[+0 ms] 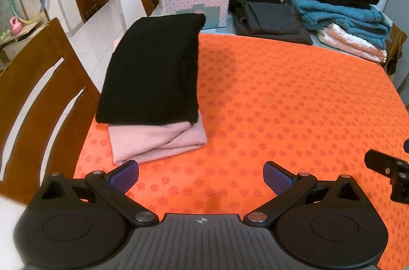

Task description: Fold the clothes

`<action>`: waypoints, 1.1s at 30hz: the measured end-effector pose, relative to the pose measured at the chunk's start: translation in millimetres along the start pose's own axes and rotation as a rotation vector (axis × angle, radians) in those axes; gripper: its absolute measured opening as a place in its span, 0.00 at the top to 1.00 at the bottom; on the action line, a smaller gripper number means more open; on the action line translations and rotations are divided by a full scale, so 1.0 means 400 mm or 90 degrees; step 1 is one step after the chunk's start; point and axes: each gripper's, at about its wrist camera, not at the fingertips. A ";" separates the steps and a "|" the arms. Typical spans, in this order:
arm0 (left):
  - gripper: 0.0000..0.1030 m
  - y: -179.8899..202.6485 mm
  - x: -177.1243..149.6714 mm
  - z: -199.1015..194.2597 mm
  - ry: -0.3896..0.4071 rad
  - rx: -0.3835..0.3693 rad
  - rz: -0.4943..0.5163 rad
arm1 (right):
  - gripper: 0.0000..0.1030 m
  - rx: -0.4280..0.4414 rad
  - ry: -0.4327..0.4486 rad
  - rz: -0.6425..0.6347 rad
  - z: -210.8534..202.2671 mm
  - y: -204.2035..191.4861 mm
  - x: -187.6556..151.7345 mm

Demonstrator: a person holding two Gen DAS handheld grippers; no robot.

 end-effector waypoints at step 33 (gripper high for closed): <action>0.00 -0.213 0.013 0.103 -0.048 0.054 -0.151 | 0.00 0.223 -0.083 -0.294 0.297 -0.369 0.258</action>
Point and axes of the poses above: each gripper's, at about its wrist camera, not at the fingertips, and z roughly the way its jaws point, y to its right, x to its top, and after that the axes turned 2 degrees about -z, right-handed
